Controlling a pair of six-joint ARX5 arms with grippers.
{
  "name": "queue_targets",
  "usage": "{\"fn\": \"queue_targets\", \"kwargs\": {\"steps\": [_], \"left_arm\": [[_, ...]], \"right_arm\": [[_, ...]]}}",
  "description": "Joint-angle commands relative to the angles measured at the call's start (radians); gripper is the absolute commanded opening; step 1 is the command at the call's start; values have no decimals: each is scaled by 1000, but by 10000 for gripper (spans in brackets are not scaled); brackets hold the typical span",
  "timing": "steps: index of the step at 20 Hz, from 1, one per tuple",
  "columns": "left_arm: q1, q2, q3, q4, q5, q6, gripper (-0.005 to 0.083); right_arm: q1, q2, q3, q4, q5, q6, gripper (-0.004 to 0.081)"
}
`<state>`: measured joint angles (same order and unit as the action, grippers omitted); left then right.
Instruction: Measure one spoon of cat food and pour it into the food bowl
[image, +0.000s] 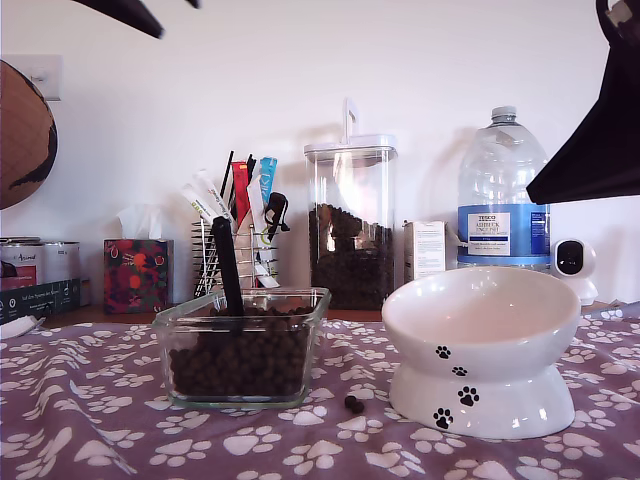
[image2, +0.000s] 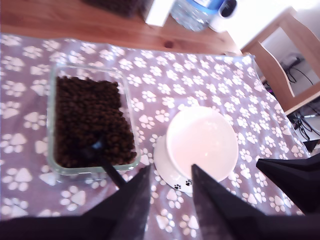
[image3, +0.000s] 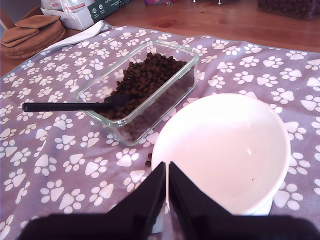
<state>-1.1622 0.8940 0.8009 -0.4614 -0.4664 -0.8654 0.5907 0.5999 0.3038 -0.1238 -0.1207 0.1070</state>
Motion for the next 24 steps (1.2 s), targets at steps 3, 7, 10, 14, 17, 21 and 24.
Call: {"fn": "queue_targets", "kwargs": {"steps": [3,7,10,14,17,21,24], "left_arm": [[44,120,-16,26,80,-37,423],[137,227,4,39,202,-36,488],[204,266,34,10,281,-26,522],[263,297,46,-39,344,-48,521],[269,326,51,-39,378,-81,518],[269,359,51,-34,344,-129,516],[253,365,51,26,286,-174,515]], "right_arm": [[5,6,-6,11,1,13,5],[5,6,-6,11,1,25,5],[5,6,-6,11,0,26,5],[5,6,-6,11,0,27,5],[5,6,-6,15,1,27,5],[5,6,-6,15,1,27,5],[5,6,-6,16,1,27,5]]}}
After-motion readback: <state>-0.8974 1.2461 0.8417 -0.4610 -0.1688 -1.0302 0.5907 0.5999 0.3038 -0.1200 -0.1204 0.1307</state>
